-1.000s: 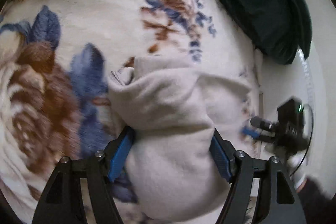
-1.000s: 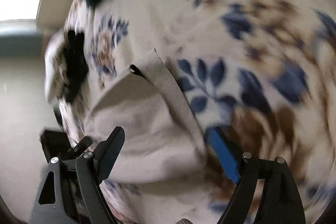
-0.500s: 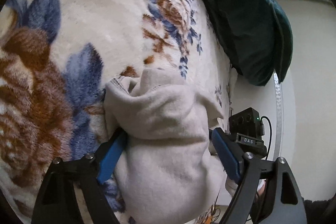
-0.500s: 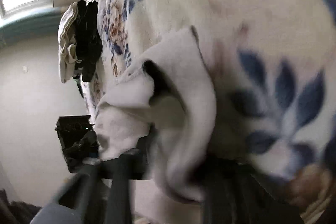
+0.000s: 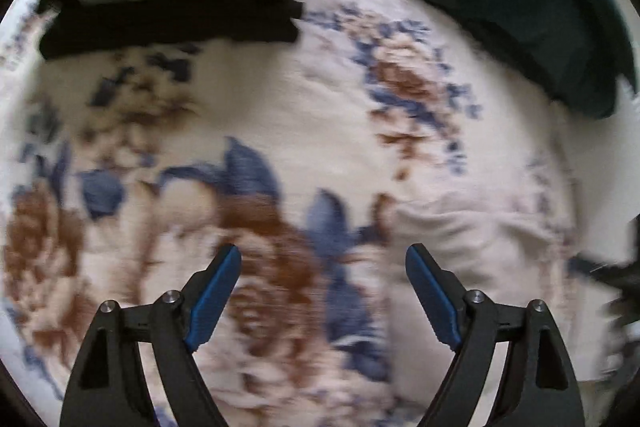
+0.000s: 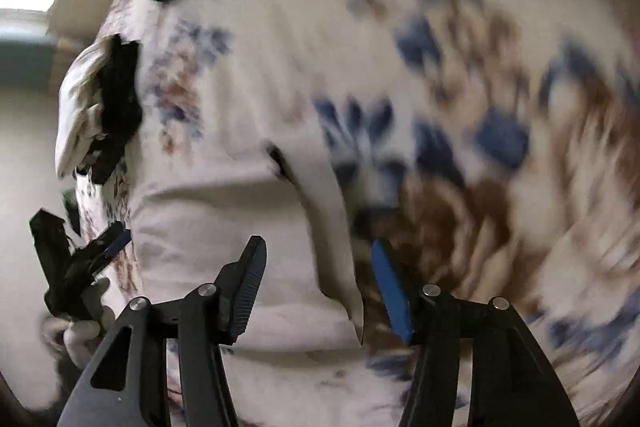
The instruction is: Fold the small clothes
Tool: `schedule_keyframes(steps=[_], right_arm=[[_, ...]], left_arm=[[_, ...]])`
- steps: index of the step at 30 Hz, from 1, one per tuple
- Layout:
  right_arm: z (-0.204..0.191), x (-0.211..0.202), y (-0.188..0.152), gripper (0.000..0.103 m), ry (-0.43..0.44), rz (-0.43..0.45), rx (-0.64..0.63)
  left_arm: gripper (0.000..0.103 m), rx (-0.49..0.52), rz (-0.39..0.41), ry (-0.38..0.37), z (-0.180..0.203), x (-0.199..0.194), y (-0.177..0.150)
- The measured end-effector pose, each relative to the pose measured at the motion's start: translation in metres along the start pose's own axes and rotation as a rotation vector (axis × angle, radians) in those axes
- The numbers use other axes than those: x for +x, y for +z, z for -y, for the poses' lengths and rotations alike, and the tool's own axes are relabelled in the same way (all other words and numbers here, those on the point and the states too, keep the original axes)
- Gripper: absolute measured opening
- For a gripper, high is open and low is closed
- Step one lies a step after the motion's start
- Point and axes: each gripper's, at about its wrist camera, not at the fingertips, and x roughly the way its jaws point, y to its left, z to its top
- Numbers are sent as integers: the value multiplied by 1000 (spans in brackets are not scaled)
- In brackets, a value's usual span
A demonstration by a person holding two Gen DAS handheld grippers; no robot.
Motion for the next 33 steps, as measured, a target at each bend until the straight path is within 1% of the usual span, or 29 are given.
schedule_keyframes(steps=[1, 2, 4, 7, 8, 9, 10, 11, 12, 13, 14, 16, 17, 18, 21, 22, 25, 27, 28, 29, 30, 31, 32, 33], right_arm=[[-17, -2, 9, 58, 5, 6, -50], [-28, 0, 18, 58, -1, -4, -101], [-55, 14, 34, 58, -44, -32, -207], [-69, 41, 46, 58, -82, -94, -309], [-75, 54, 49, 57, -95, -129, -348], [-75, 62, 48, 54, -113, -158, -375], [-74, 69, 46, 32, -114, -177, -388], [-72, 71, 44, 17, -123, -175, -385], [-68, 71, 43, 3, -128, -163, -377], [-66, 68, 43, 3, -127, -131, -363], [-64, 63, 43, 3, -128, -101, -348], [-57, 51, 44, 3, -126, -59, -298], [-54, 48, 45, 3, -120, -51, -275], [-50, 45, 46, 3, -111, -47, -251], [-33, 35, 48, 3, -95, -46, -174], [-27, 33, 50, 3, -108, -42, -156], [-17, 36, 55, 3, -128, -45, -131], [-15, 40, 60, 3, -142, -40, -125], [-18, 44, 62, 3, -157, -46, -131], [-20, 50, 65, 3, -172, -50, -136], [-22, 53, 66, 3, -185, -52, -143], [-25, 58, 68, 3, -193, -65, -153], [-26, 63, 69, 3, -206, -79, -159], [-24, 67, 70, 3, -195, -95, -147]], left_arm=[[84, 0, -2, 23, -3, 4, -5], [84, -3, -20, 30, -4, 11, -10], [84, -9, -73, 63, -11, 27, -22], [84, -2, -110, 122, -16, 44, -37], [84, 5, -108, 132, -15, 47, -39], [86, 16, -103, 144, -14, 50, -40], [90, 18, -102, 149, -13, 52, -40], [98, 15, -105, 151, -12, 56, -39], [102, 11, -109, 147, -11, 60, -37], [103, 8, -115, 142, -10, 65, -36], [103, 1, -118, 156, -10, 69, -34], [103, -17, -106, 169, -9, 73, -32], [103, -29, -94, 172, -10, 73, -32], [103, -40, -100, 177, -10, 75, -31], [103, -49, -147, 187, -9, 77, -24], [103, -62, -148, 183, -5, 79, -20], [103, -120, -136, 146, -9, 65, -10], [103, -146, -96, 112, -9, 44, -3], [103, -148, -77, 107, -6, 35, -1], [103, -142, -45, 94, 3, 21, 3], [103, -133, -29, 71, 9, 14, 4], [103, -104, -15, 39, 24, 7, 6], [103, -80, -18, 35, 36, 6, 7], [103, -53, -27, 38, 50, 10, 8]])
